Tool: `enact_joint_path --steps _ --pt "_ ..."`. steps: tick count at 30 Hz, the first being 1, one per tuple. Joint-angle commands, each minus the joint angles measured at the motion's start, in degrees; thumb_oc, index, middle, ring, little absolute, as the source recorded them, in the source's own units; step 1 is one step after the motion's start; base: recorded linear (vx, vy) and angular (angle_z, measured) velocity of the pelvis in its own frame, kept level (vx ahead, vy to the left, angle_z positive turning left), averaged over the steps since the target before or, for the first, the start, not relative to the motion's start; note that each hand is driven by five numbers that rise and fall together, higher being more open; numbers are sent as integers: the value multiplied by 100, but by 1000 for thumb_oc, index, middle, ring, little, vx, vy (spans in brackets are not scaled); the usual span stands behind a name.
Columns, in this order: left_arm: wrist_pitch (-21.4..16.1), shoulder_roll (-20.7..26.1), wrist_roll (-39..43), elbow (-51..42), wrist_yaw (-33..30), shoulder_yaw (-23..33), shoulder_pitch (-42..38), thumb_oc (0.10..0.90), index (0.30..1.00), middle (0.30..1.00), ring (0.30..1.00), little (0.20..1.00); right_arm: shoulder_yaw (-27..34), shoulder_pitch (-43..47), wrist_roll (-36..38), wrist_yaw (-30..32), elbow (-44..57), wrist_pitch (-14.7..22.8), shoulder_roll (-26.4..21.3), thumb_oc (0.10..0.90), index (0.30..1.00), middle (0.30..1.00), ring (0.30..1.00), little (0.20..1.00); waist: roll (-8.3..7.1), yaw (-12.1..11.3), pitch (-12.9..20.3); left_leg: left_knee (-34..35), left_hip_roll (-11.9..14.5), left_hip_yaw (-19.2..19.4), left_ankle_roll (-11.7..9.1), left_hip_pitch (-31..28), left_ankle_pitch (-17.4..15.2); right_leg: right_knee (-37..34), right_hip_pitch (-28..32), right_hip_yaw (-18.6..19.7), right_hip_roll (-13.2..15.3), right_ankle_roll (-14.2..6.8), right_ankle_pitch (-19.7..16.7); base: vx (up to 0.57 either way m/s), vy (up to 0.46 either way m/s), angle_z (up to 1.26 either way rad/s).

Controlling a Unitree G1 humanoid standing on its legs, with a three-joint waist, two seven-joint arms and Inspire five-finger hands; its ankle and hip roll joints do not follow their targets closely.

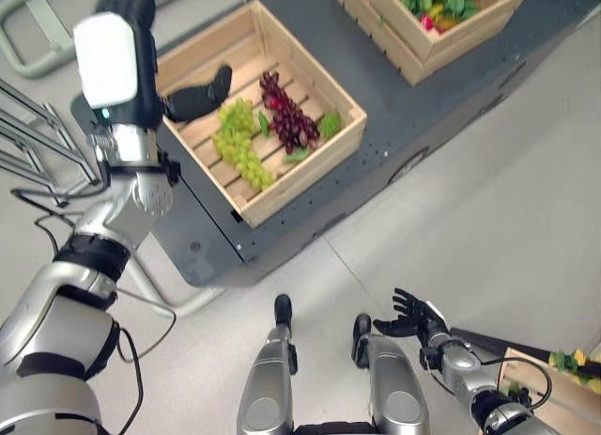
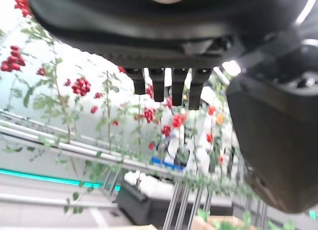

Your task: Pick up the fruits from the basket on one side to the basket on the other side

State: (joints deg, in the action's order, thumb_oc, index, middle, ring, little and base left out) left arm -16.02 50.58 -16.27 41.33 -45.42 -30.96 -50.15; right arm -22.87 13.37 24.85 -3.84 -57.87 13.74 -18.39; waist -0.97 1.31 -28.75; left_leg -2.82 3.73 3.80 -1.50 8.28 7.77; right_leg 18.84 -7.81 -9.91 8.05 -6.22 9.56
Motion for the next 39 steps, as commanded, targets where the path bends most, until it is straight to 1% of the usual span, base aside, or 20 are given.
enact_joint_path --steps 1,9,10,11,13,14,15,18,19,21,23,24,26,27,28,30,31,33,36,39 --pt "-163 173 34 -179 248 631 172 800 900 900 900 900 163 -192 -313 -205 46 15 -48 800 900 900 900 900 206 44 1085 -189 -194 147 17 -698 -1045 -1086 411 282 304 -142 -948 244 44 7" --pt "-352 90 -407 -303 733 569 690 800 900 900 900 900 222 -311 -372 -389 9 -146 34 800 900 900 900 900 294 -12 1512 141 -284 212 77 -1145 -1066 -1258 786 259 472 -313 -1086 136 53 7" --pt "-349 77 -580 -360 821 503 662 800 900 900 900 900 232 -296 -335 -356 -42 -74 28 800 900 900 900 900 322 -60 1543 119 -357 155 202 -1073 -1097 -556 667 341 508 -323 -1116 45 131 2" --pt "-370 92 -661 -358 769 377 665 800 900 900 900 900 230 -260 -212 -327 -54 -39 -22 800 900 900 900 900 436 -70 1495 109 -310 156 281 -1028 -1081 745 163 479 547 -300 -1497 52 140 3" --pt "-309 108 -673 -346 750 270 641 800 900 900 900 900 262 -250 -153 -316 -81 -10 -69 800 900 900 900 900 487 -45 1422 90 -293 106 303 -1018 -1065 1272 -205 629 438 -259 -1572 134 35 9" --pt "-373 56 -715 -239 751 319 693 800 900 900 900 900 364 -279 -67 -309 -166 -14 -107 800 900 900 900 900 454 74 1332 84 -344 -48 306 -1058 -1067 1266 -574 764 192 -251 -1814 238 -66 10" --pt "-362 52 -712 -225 765 323 701 800 900 900 900 900 384 -286 -50 -311 -185 -33 -112 800 900 900 900 900 439 110 1312 90 -362 -85 302 -1086 -1076 1225 -605 783 159 -256 -1839 296 -152 17" --pt "-435 118 -688 71 815 181 285 800 900 900 900 900 544 -210 -112 -424 -452 98 -179 800 900 900 900 900 280 404 1151 85 -529 -400 253 -1182 -1282 -433 -725 856 64 -162 -1897 193 -249 52" --pt "-422 131 -701 132 802 105 160 800 900 900 900 900 539 -158 -106 -438 -481 113 -195 800 900 900 900 900 274 433 1115 76 -532 -414 252 -1173 -1319 -583 -747 862 49 -155 -1902 72 -260 55" --pt "-454 131 -427 324 672 -206 -90 800 900 900 900 900 516 -14 -174 -496 -698 43 -260 800 900 900 900 900 259 541 1063 -205 -525 -489 268 -1031 -1482 -949 -602 1165 -45 -115 -1596 211 -235 85" --pt "-248 212 -558 36 612 -343 192 800 900 900 900 900 470 -85 -170 -604 -719 -65 -334 800 900 900 900 900 191 534 1173 -698 -493 -511 123 -1141 -1760 -997 -339 1017 -51 -73 -1417 331 -175 88" --pt "-260 227 -514 -73 484 -286 431 800 900 900 900 900 492 -187 -359 -640 -610 -117 -355 800 900 900 900 900 111 519 1175 -1328 -467 -397 22 -983 -1576 -1125 -130 911 9 -11 -1397 220 -112 49" --pt "-253 191 -659 -231 353 -314 379 800 900 900 900 900 356 -175 -188 -602 -643 -23 -464 800 900 900 900 900 -11 362 893 -2687 -320 -220 -144 275 -1047 -1193 282 825 53 193 -1250 150 -118 46" --pt "-244 162 -706 -223 353 -327 323 800 900 900 900 900 338 -141 -93 -598 -670 11 -475 800 900 900 900 900 -6 324 835 -2702 -298 -212 -163 418 -1005 -1182 320 814 51 210 -1221 52 37 27" --pt "-259 49 -954 -167 249 -323 193 800 900 900 900 900 324 60 57 -566 -699 80 -496 800 900 900 900 900 124 214 667 -1770 34 -86 -342 493 -562 -1174 450 699 -42 199 -1063 1 120 2" --pt "-266 22 -1205 -14 89 -423 -54 800 900 900 900 900 331 295 173 -551 -663 135 -565 800 900 900 900 900 224 145 501 -862 327 43 -448 614 -164 -1235 577 638 -114 207 -898 -68 169 -9" --pt "-177 21 -1030 253 74 -731 -561 800 900 900 900 900 285 526 293 -440 -645 130 -582 800 900 900 900 900 174 188 435 -1017 224 39 -327 752 -475 -1051 312 610 -5 189 -800 -125 136 -6" --pt "-121 7 -1058 413 -44 -916 -925 800 900 900 900 900 300 672 519 -381 -666 109 -558 800 900 900 900 900 174 226 373 -1172 191 36 -320 901 -589 -754 -126 555 54 167 -750 -139 91 -16" --pt "-212 96 -1081 517 -129 -1005 -1194 800 900 900 900 900 351 710 382 -422 -748 142 -534 800 900 900 900 900 189 208 230 -1152 222 10 -370 893 -582 -562 -351 383 113 107 -770 -28 40 -17" --pt "-175 181 -1040 473 -226 -1058 -1436 800 900 900 900 900 304 742 374 -347 -685 83 -544 800 900 900 900 900 134 216 51 -1286 191 -33 -346 1051 -622 -519 -491 453 86 128 -789 -43 22 10"
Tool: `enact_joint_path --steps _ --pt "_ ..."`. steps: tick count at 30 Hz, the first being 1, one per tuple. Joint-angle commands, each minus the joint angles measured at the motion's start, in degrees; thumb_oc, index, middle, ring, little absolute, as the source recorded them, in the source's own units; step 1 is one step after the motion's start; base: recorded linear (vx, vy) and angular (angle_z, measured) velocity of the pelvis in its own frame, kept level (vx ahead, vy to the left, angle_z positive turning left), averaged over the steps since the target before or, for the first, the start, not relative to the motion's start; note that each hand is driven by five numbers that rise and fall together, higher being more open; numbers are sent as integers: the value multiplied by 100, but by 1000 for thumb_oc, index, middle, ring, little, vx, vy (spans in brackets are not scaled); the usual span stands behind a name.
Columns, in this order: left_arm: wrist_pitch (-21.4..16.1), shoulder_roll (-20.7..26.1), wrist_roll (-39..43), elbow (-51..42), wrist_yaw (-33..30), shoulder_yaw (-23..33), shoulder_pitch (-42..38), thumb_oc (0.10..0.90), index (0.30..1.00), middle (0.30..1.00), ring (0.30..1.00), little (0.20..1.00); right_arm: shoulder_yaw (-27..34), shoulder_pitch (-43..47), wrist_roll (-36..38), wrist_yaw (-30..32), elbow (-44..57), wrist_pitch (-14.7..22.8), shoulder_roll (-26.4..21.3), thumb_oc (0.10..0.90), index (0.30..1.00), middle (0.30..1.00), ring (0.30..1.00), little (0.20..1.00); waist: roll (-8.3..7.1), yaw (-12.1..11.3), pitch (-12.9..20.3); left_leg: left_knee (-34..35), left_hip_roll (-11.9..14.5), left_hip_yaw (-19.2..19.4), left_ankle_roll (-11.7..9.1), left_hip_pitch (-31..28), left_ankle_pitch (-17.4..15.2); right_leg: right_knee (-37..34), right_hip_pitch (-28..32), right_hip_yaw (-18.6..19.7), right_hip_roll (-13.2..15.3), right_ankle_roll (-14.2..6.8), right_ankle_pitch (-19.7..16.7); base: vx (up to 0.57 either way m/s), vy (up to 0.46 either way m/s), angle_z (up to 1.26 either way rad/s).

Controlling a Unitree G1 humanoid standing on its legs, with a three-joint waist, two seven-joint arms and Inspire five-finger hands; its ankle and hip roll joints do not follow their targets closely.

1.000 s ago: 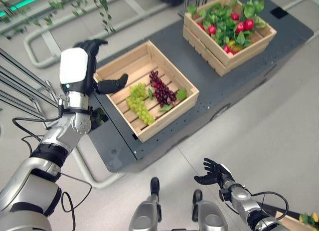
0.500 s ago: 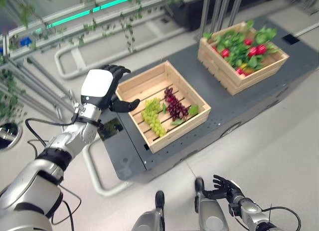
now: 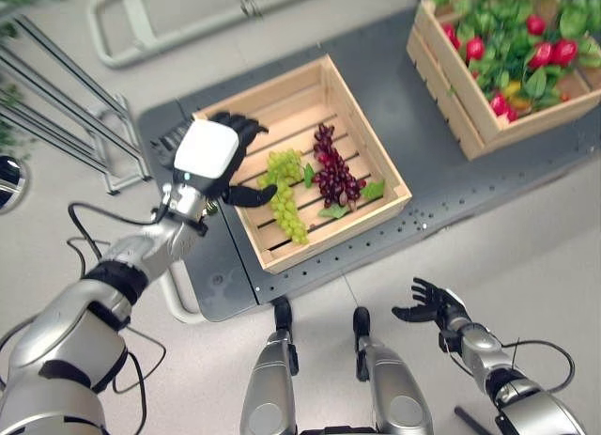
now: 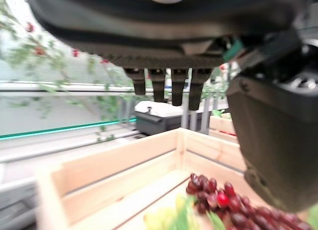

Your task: Pick up the fruits from the basket on one side to the basket on the other side

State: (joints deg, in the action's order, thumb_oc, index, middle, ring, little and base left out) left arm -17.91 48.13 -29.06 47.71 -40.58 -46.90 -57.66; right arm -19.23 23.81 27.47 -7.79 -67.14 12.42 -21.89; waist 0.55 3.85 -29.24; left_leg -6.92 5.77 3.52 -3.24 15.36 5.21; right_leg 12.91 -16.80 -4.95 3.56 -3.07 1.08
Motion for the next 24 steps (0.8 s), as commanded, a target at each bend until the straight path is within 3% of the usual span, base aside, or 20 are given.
enact_joint_path --steps 1,5,10,18,24 --pt "63 436 305 -216 -744 500 -863 800 900 900 900 900 -77 -289 150 86 257 161 -227 800 900 900 900 900 -54 -41 -1 -1004 -22 -39 -173 492 -383 156 273 -29 522 -161 61 -61 8 8" --pt "284 352 131 -421 -708 388 -1083 800 900 900 900 900 -80 -303 124 225 252 78 -232 800 900 900 900 900 -92 -56 -55 -1227 0 -90 -152 775 -490 370 -59 -21 521 -133 123 -31 17 9" --pt "287 327 93 -387 -812 303 -1184 800 900 900 900 900 -52 -315 143 258 255 125 -284 800 900 900 900 900 -105 -34 -55 -1391 -14 -70 -108 1016 -558 555 -363 -7 537 -121 152 -28 31 3" --pt "-37 375 -1073 -522 -596 -209 -1394 800 900 900 900 900 -47 -279 198 223 377 272 -331 800 900 900 900 900 -124 85 -55 -1641 -5 23 -65 1182 -715 760 -675 63 577 -137 136 3 21 -5" --pt "-468 437 -1803 -657 -934 -715 -1653 800 900 900 900 900 -27 -253 112 103 358 279 -386 800 900 900 900 900 -97 217 -55 -1725 2 132 -32 1190 -809 837 -793 152 605 -157 116 21 42 -6"
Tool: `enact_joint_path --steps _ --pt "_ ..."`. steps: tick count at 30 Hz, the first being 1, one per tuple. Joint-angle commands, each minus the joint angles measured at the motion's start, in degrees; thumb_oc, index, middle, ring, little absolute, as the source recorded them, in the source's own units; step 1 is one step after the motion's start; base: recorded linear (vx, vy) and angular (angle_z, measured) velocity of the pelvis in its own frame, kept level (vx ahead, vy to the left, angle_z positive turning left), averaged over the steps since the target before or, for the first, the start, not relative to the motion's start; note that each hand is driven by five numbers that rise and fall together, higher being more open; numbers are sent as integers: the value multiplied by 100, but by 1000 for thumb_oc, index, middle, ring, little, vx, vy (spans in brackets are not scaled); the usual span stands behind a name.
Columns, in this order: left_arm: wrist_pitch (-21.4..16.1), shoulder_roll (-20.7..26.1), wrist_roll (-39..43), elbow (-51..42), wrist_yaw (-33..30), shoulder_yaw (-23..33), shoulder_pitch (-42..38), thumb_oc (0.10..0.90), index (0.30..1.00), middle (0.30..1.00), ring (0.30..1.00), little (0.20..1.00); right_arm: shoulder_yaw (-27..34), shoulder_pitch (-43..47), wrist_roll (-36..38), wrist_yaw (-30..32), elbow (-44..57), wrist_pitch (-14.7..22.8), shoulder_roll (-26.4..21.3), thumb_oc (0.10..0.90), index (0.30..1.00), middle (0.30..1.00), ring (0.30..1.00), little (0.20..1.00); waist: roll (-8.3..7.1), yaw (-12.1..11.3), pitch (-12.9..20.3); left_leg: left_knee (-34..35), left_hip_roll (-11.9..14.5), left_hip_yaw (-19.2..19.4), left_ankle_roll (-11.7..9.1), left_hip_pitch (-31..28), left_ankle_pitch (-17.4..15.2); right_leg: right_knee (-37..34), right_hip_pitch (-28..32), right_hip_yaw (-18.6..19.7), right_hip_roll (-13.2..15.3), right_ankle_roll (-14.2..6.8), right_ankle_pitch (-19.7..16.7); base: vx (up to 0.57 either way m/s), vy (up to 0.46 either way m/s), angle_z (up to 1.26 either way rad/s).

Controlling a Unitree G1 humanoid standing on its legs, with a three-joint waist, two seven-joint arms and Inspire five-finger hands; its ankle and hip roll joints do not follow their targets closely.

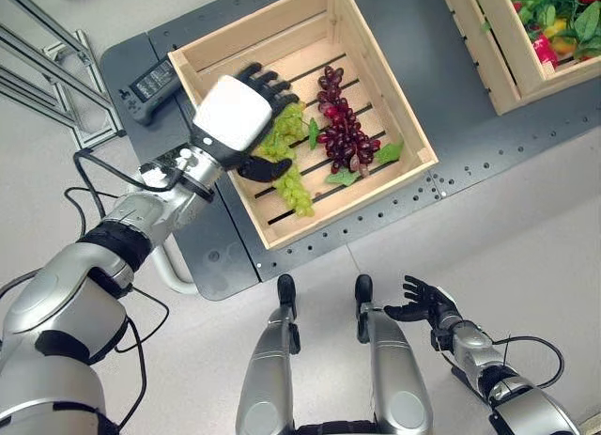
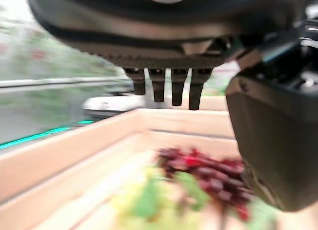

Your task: Pick up the fruits from the basket on one side to the basket on the other side

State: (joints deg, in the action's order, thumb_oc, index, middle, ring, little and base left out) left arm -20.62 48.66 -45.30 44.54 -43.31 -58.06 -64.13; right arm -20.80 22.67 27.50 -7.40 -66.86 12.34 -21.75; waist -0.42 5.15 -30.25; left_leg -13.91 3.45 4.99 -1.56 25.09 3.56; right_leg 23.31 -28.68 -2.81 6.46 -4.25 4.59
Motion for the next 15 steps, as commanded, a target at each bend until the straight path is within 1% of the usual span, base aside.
enact_joint_path --steps 1,4,6,11,14,15 --pt "-202 381 -244 -383 -720 358 -1042 800 900 900 900 900 131 -139 108 58 327 285 -400 800 900 900 900 900 2 104 46 -1032 232 -5 -192 212 -654 -187 378 -53 312 -40 -239 29 23 -5" --pt "-272 238 -562 -242 -1107 380 -1084 800 900 900 900 900 121 -145 141 42 305 311 -379 800 900 900 900 900 -28 160 46 -1135 239 23 -164 252 -728 -74 267 -3 312 -46 -226 31 11 -4" --pt "-321 153 -837 -179 -1220 419 -1074 800 900 900 900 900 130 -137 137 48 290 314 -355 800 900 900 900 900 -43 187 46 -1182 240 36 -152 280 -755 -18 198 23 305 -50 -233 17 3 -1" --pt "-255 49 -1110 -140 -1095 288 -1173 800 900 900 900 900 142 -89 137 56 259 300 -342 800 900 900 900 900 -67 261 46 -1183 221 102 -120 303 -789 -7 83 84 300 -85 -283 22 9 -3" --pt "-195 27 -1001 -133 -958 197 -1263 800 900 900 900 900 146 -75 184 61 275 292 -370 800 900 900 900 900 -61 313 46 -1206 214 146 -97 327 -817 36 -12 145 292 -102 -303 24 16 -5" --pt "-116 14 -980 -108 -908 183 -1291 800 900 900 900 900 153 -65 196 53 278 288 -375 800 900 900 900 900 -59 330 46 -1223 212 158 -90 352 -825 53 -57 168 284 -102 -310 28 15 -9"
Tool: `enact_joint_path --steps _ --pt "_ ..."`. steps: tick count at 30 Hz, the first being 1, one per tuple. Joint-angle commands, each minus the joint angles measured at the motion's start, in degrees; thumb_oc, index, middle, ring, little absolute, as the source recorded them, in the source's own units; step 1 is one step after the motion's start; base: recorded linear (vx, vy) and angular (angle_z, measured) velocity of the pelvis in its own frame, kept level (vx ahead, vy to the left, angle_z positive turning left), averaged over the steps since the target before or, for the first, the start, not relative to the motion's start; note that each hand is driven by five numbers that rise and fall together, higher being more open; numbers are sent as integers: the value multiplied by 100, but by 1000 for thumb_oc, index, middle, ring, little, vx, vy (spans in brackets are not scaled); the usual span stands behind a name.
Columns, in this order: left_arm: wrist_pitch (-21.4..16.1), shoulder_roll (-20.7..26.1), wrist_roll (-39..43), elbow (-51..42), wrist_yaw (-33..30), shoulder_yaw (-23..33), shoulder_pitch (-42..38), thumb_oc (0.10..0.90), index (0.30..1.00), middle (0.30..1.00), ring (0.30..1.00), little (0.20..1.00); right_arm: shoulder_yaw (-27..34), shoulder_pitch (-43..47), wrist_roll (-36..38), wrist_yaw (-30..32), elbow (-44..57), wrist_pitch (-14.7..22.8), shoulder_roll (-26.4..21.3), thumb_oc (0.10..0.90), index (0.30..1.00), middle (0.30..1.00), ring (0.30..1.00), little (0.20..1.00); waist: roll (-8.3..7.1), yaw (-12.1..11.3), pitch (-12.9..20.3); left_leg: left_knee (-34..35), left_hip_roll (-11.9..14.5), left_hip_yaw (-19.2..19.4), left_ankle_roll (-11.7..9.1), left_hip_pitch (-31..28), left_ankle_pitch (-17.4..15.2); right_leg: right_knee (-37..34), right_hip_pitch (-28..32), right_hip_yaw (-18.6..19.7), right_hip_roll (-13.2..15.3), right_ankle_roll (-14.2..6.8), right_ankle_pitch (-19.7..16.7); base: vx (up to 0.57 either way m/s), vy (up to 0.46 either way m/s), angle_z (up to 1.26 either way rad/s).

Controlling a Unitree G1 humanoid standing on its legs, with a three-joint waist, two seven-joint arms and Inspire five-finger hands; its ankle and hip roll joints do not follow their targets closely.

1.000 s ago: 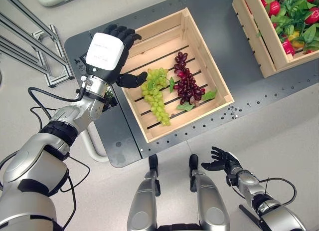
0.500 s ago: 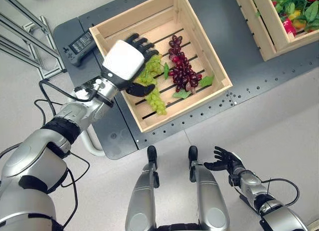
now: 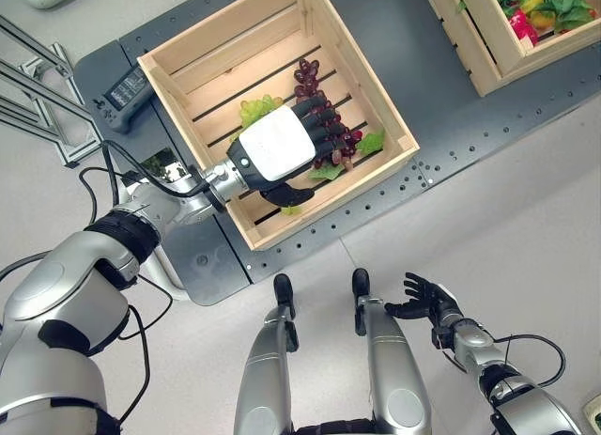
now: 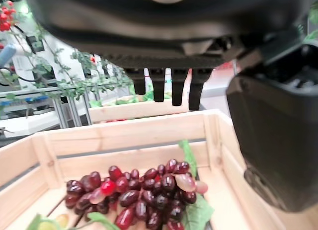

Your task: Pick up the fruits from the basket on one side to the basket on the other side

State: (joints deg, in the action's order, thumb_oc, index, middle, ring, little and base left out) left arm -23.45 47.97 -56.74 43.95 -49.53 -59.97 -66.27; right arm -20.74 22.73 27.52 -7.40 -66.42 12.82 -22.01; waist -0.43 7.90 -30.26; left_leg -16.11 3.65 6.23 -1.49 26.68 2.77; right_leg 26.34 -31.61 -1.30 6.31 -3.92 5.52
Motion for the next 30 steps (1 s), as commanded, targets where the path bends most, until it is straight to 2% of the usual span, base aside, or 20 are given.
enact_joint_path --steps 1,4,6,15,22,30 --pt "303 77 179 26 -296 345 -1079 800 900 900 900 900 148 -80 190 54 243 237 -344 800 900 900 900 900 -54 77 47 -1054 197 59 -92 210 -798 -213 200 41 297 -148 -383 20 12 -10" --pt "278 113 132 108 -718 394 -1109 800 900 900 900 900 143 -97 263 51 249 253 -350 800 900 900 900 900 -51 98 47 -1043 206 89 -82 255 -775 -200 122 69 298 -145 -414 28 1 -6" --pt "367 135 412 202 -1075 679 -990 800 900 900 900 900 163 -239 251 63 333 250 -348 800 900 900 900 900 -45 108 47 -1070 195 106 -63 270 -819 -176 75 89 285 -145 -402 47 1 -3" --pt "419 81 1304 715 -1242 1225 -783 800 900 900 900 900 104 -331 270 75 438 299 -390 800 900 900 900 900 -57 129 47 -1088 163 107 -40 428 -822 -118 -142 160 234 -115 -420 6 5 -1" --pt "253 -6 1394 969 -936 1188 -1115 800 900 900 900 900 -45 -287 396 208 840 265 -372 800 900 900 900 900 -144 206 47 -1056 184 191 -5 616 -811 -115 -422 238 135 -147 -496 0 0 0" --pt "236 -4 1806 1010 -342 793 -1516 800 900 900 900 900 5 -374 398 309 921 219 -460 800 900 900 900 900 -141 326 47 -951 169 280 16 775 -765 -216 -656 308 86 -184 -618 -4 26 -4"
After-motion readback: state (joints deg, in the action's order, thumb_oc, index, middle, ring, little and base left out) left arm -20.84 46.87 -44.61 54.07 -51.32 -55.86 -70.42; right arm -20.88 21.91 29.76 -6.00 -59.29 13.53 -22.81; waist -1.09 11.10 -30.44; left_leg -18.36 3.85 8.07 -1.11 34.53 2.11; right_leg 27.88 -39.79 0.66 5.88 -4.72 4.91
